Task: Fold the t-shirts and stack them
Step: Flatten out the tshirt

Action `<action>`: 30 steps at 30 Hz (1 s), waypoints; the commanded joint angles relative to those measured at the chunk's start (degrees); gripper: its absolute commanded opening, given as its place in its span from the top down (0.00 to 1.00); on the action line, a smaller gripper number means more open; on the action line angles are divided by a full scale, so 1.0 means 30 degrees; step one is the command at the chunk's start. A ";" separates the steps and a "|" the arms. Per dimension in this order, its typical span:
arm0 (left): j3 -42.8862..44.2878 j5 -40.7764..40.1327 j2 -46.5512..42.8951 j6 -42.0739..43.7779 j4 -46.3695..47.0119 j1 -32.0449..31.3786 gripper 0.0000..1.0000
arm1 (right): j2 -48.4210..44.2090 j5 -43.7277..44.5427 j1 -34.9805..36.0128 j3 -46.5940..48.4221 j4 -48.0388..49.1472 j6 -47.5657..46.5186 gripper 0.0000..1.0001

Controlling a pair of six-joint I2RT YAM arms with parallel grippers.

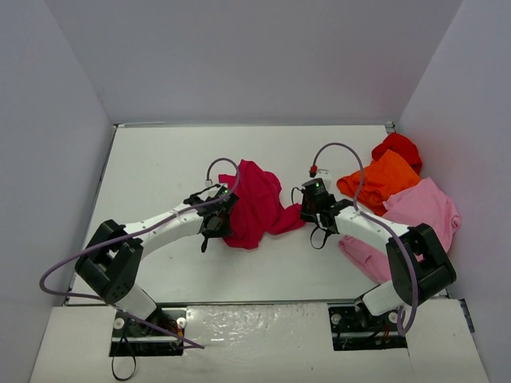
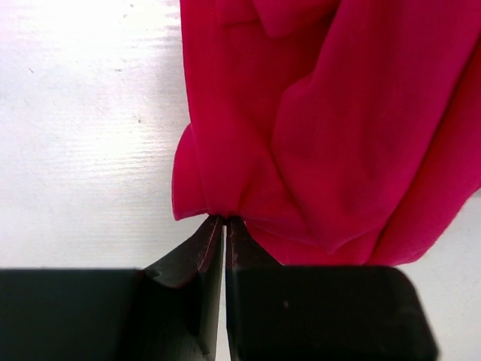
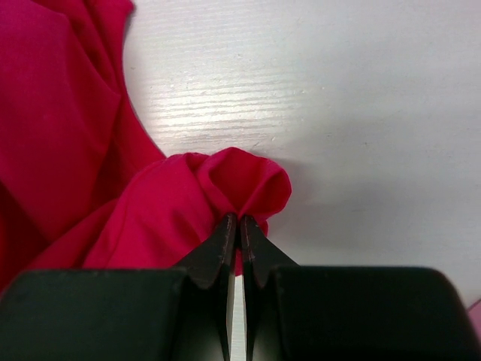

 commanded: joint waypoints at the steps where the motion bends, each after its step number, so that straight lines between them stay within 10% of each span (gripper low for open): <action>1: 0.2233 -0.2134 -0.1823 0.1020 -0.1878 -0.0053 1.00 | -0.0541 0.1036 -0.0243 0.0756 0.0013 -0.0336 1.00; 14: 0.9860 -0.8588 -0.6262 0.2726 -1.0386 0.0109 1.00 | -0.0977 0.6091 -0.1950 0.2010 -0.0919 0.0467 1.00; 23: 1.0094 -1.0377 -0.8526 0.2448 -1.1791 0.0876 1.00 | -0.6223 1.0894 -0.4247 0.1878 -0.1393 0.2000 1.00; 30: 1.1754 -1.0169 -0.9290 0.3942 -1.2696 0.3247 1.00 | -0.7037 0.6679 -0.5913 0.4903 -0.1491 0.0054 1.00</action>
